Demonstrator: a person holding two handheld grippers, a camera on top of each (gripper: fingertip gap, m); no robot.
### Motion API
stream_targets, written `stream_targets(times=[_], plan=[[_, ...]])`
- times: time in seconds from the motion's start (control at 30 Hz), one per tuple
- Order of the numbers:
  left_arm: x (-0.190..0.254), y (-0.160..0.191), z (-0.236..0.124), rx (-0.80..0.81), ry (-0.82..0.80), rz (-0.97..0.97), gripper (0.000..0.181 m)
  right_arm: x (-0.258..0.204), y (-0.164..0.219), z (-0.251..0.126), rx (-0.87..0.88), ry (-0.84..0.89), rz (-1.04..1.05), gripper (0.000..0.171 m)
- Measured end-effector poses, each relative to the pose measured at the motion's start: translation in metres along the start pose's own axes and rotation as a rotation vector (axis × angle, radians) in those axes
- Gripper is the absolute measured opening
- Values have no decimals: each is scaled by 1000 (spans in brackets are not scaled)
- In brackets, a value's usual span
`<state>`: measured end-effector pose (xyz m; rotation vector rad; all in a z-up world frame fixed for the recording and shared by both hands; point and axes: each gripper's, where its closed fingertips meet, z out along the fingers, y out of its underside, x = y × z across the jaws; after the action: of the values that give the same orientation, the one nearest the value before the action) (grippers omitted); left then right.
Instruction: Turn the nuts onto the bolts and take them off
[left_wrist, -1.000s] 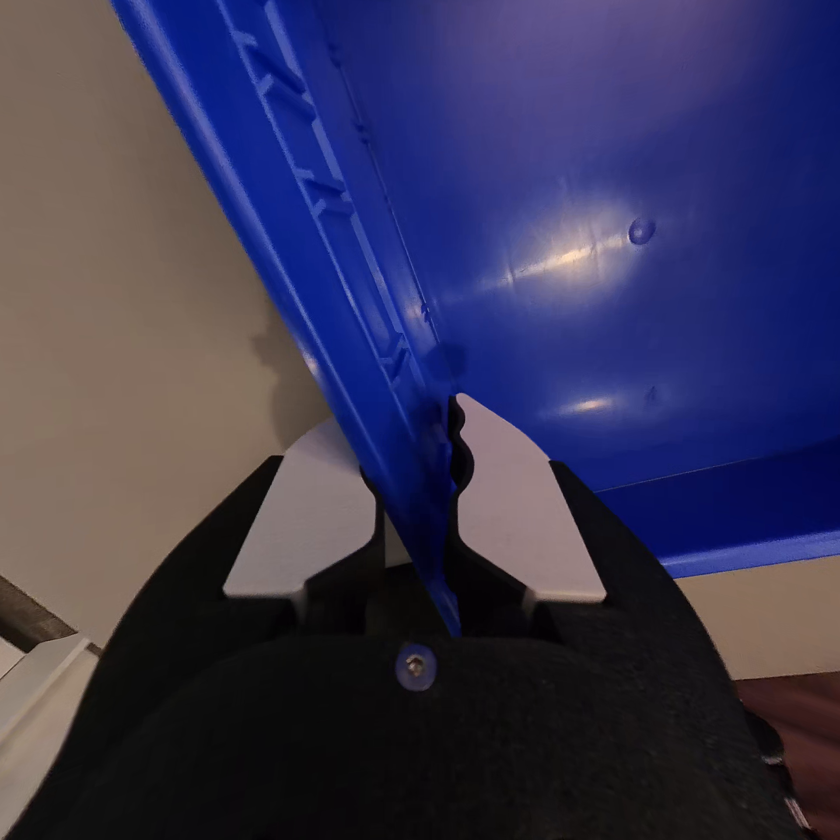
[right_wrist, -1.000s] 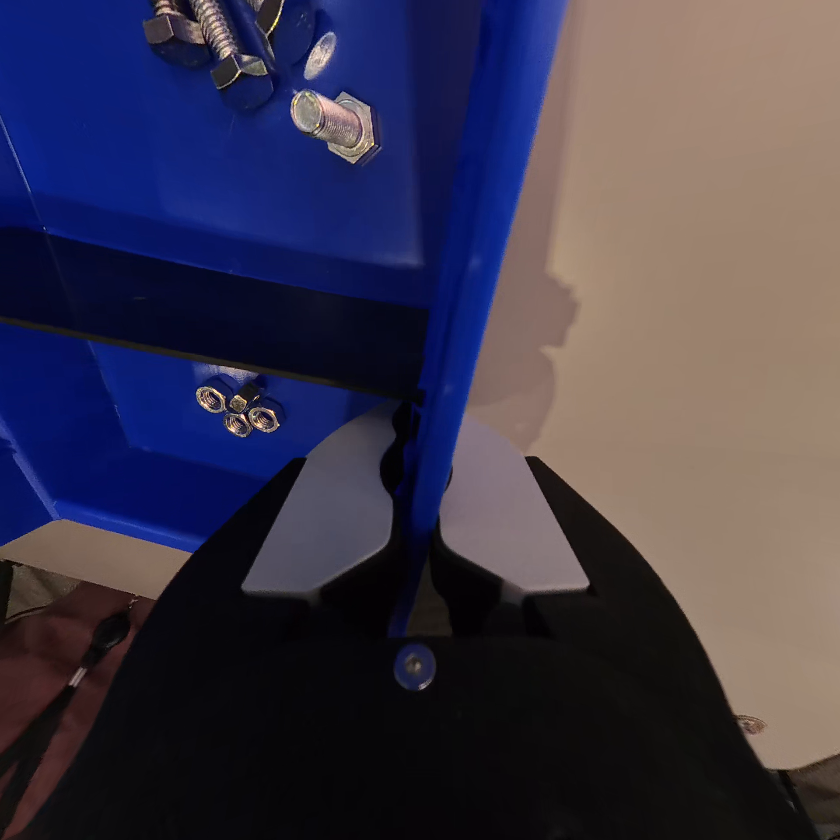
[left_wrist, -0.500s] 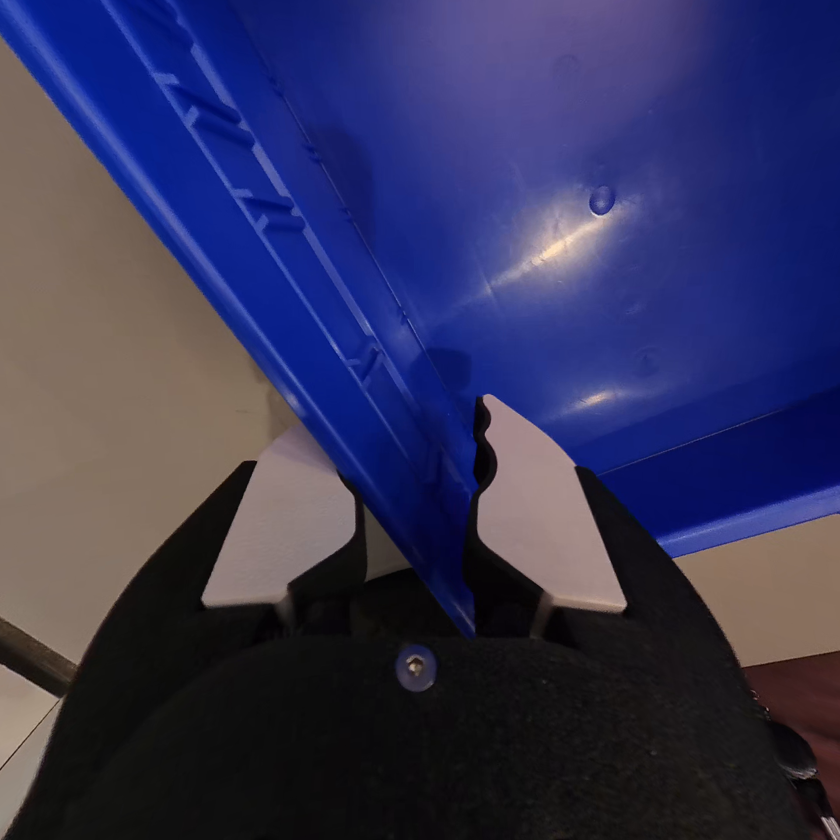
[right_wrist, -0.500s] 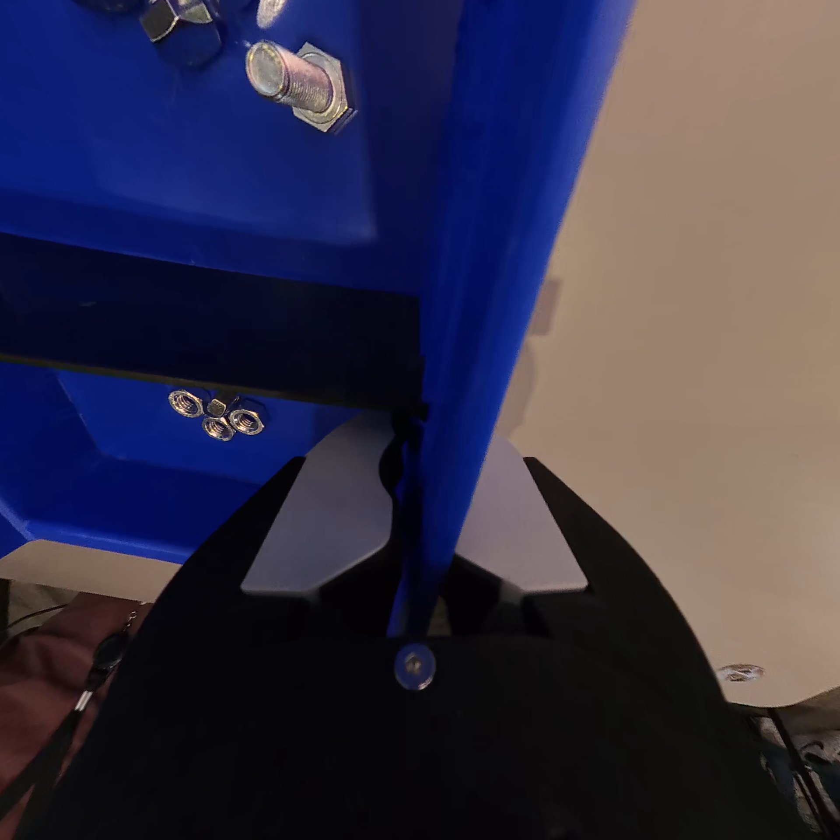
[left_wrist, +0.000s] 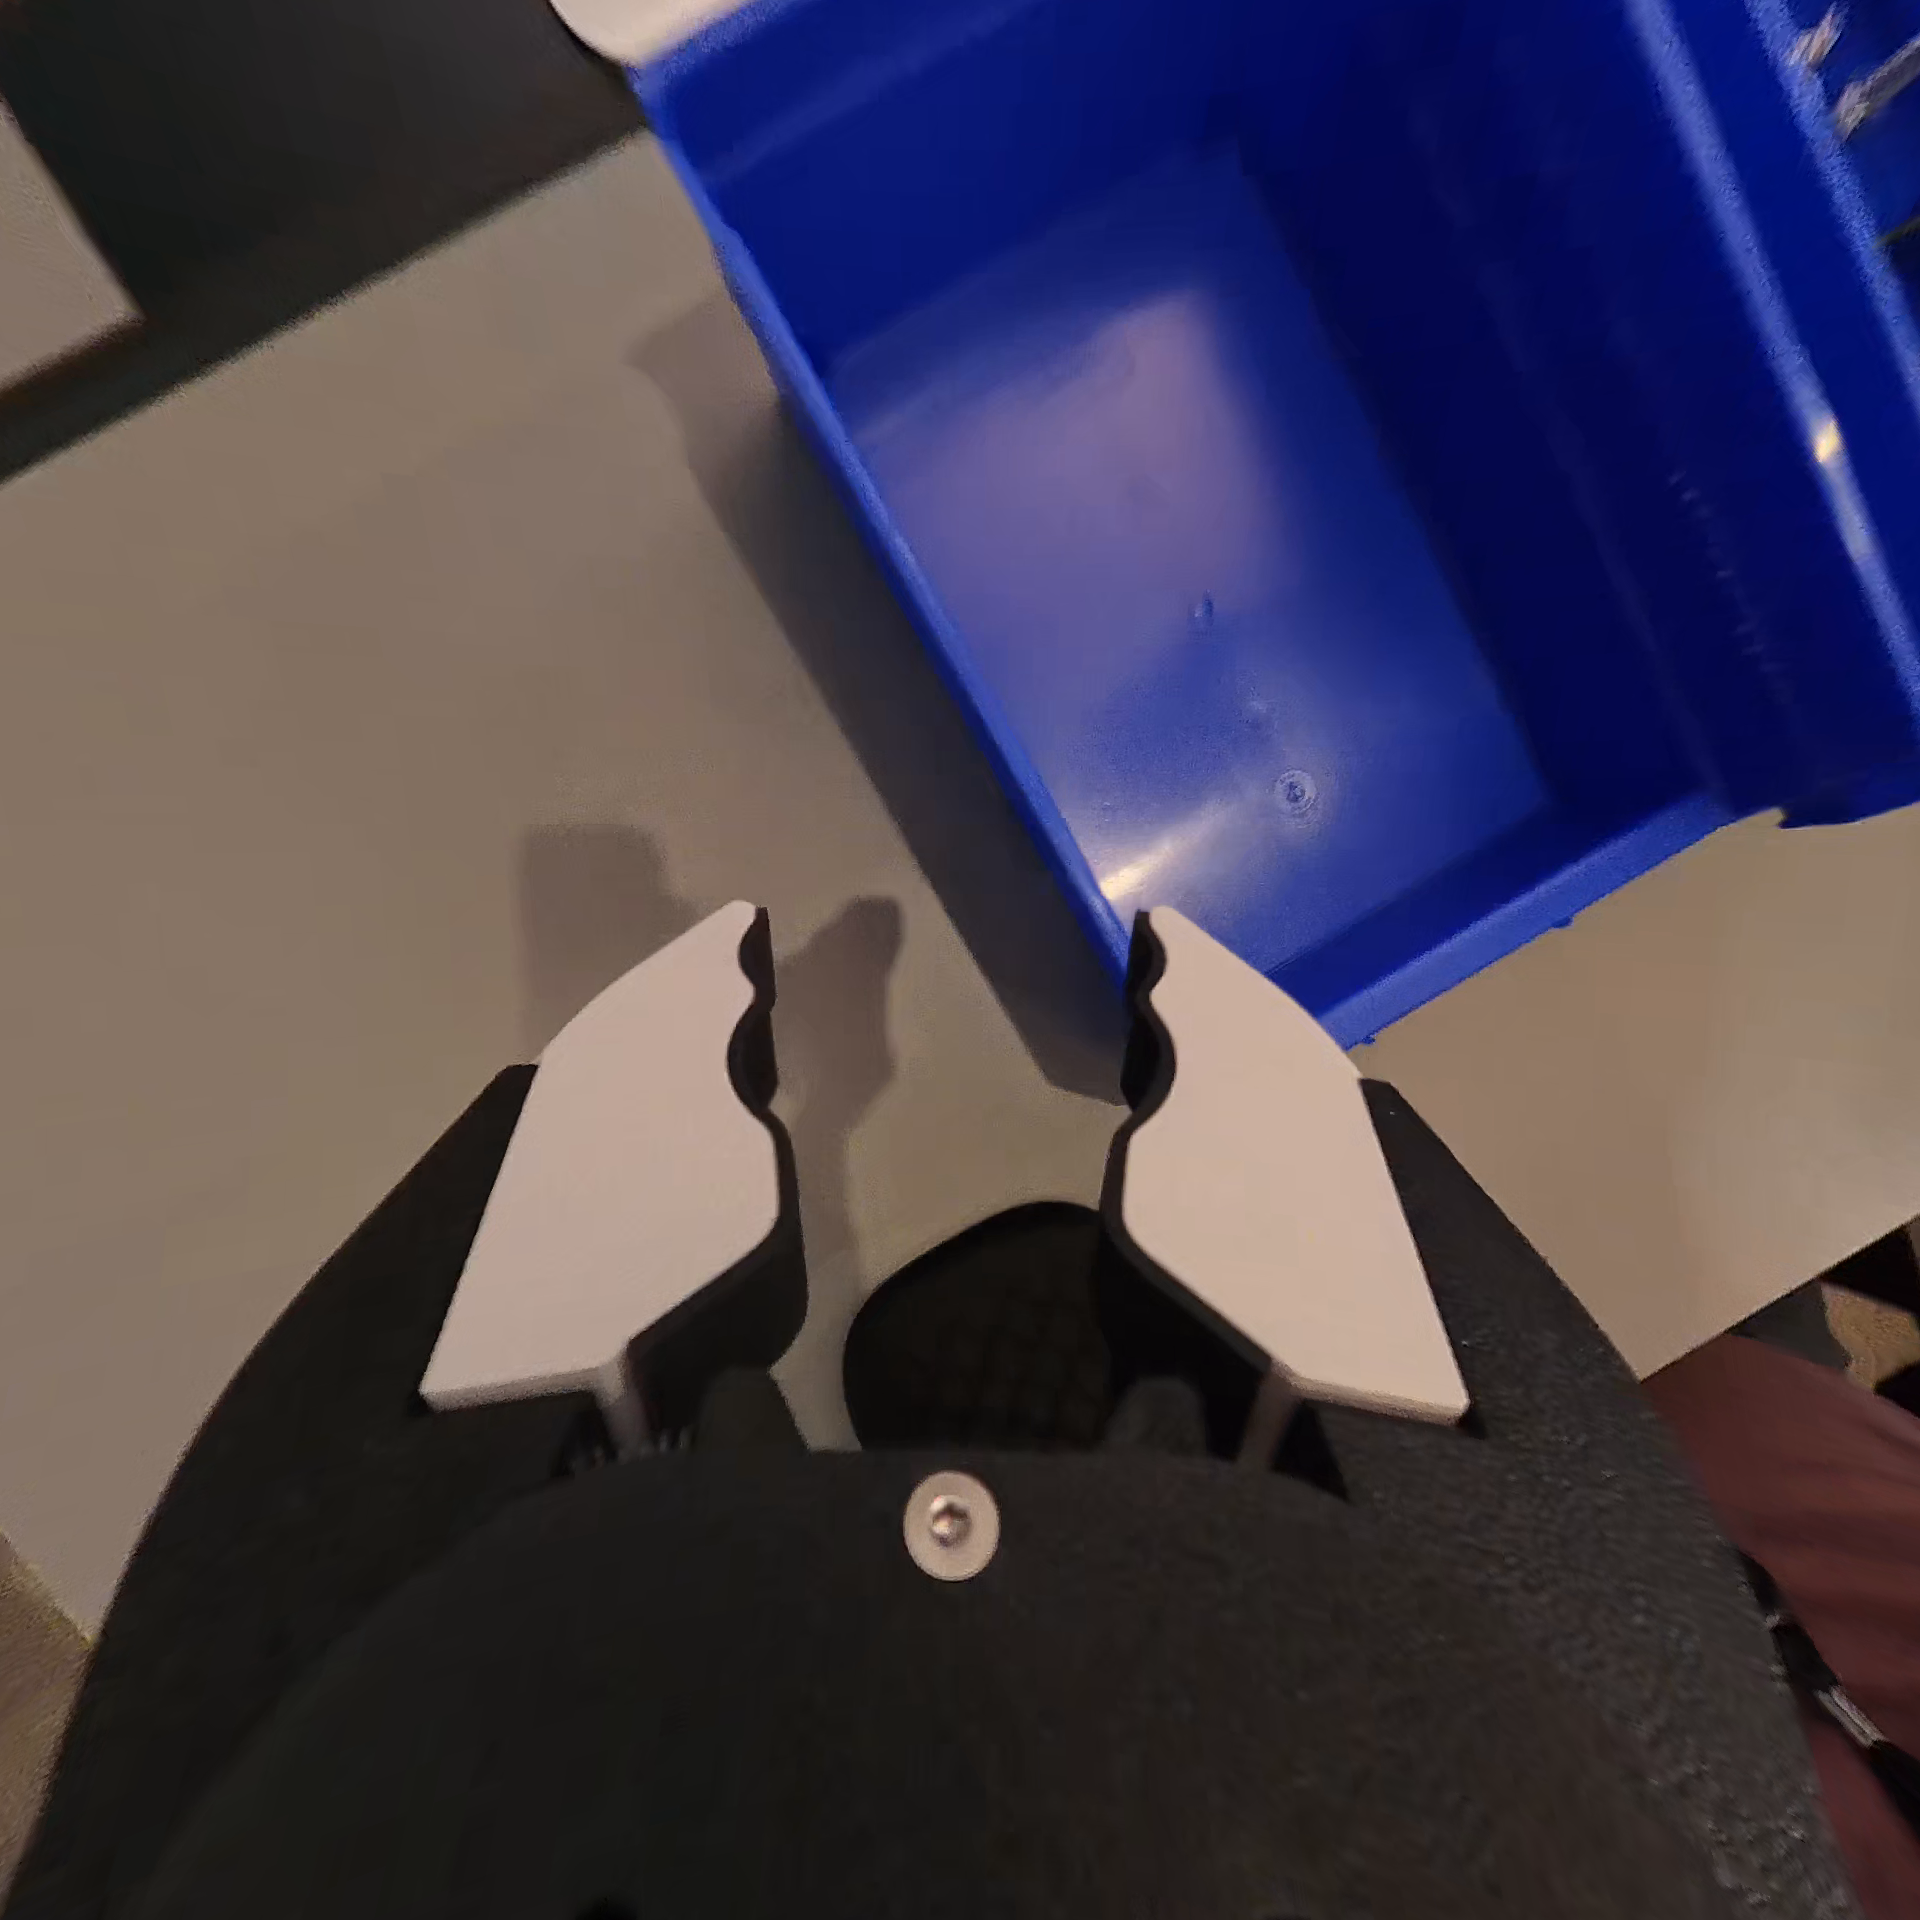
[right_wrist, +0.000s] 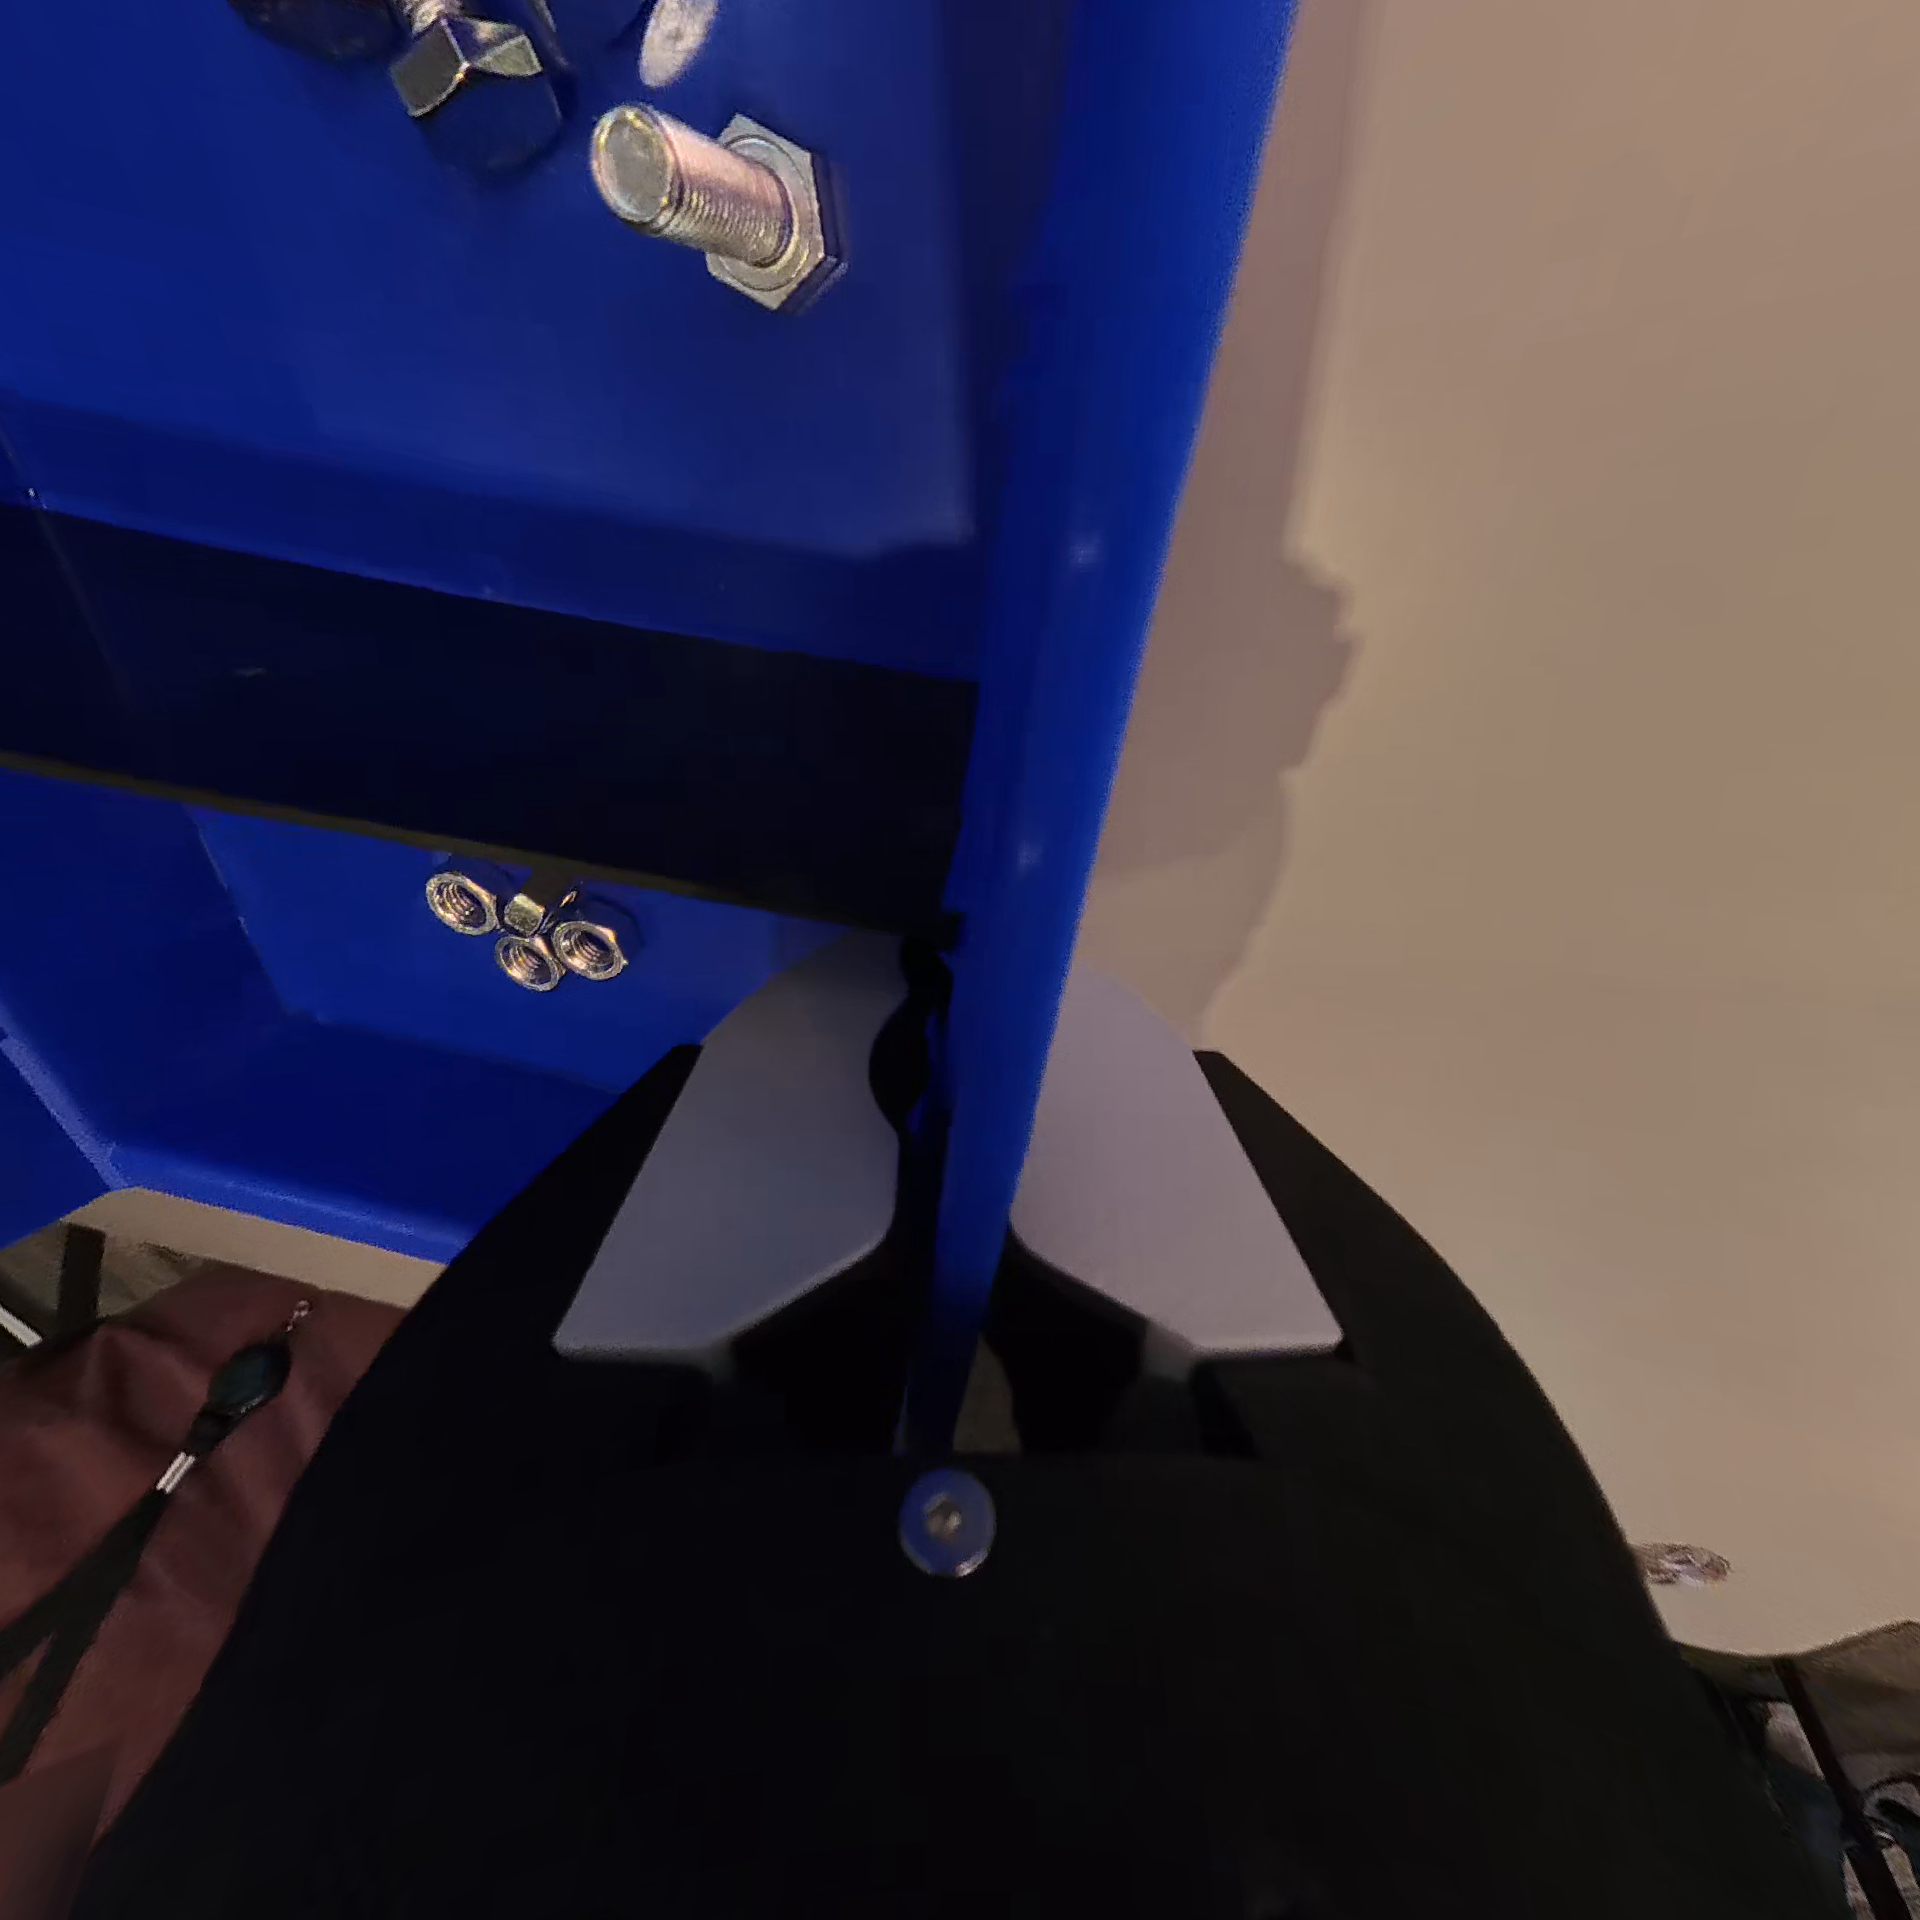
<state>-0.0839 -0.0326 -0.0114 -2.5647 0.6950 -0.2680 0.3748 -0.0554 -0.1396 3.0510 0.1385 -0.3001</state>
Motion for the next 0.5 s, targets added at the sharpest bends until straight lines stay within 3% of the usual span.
stream_targets(times=[0.27,0.5], plan=[[-63,21,-83,278,-37,-195,54,8,5,-62,42,110,6,4],[-73,22,-108,397,-14,-223,54,-58,-15,-127,164,90,-29,4]])
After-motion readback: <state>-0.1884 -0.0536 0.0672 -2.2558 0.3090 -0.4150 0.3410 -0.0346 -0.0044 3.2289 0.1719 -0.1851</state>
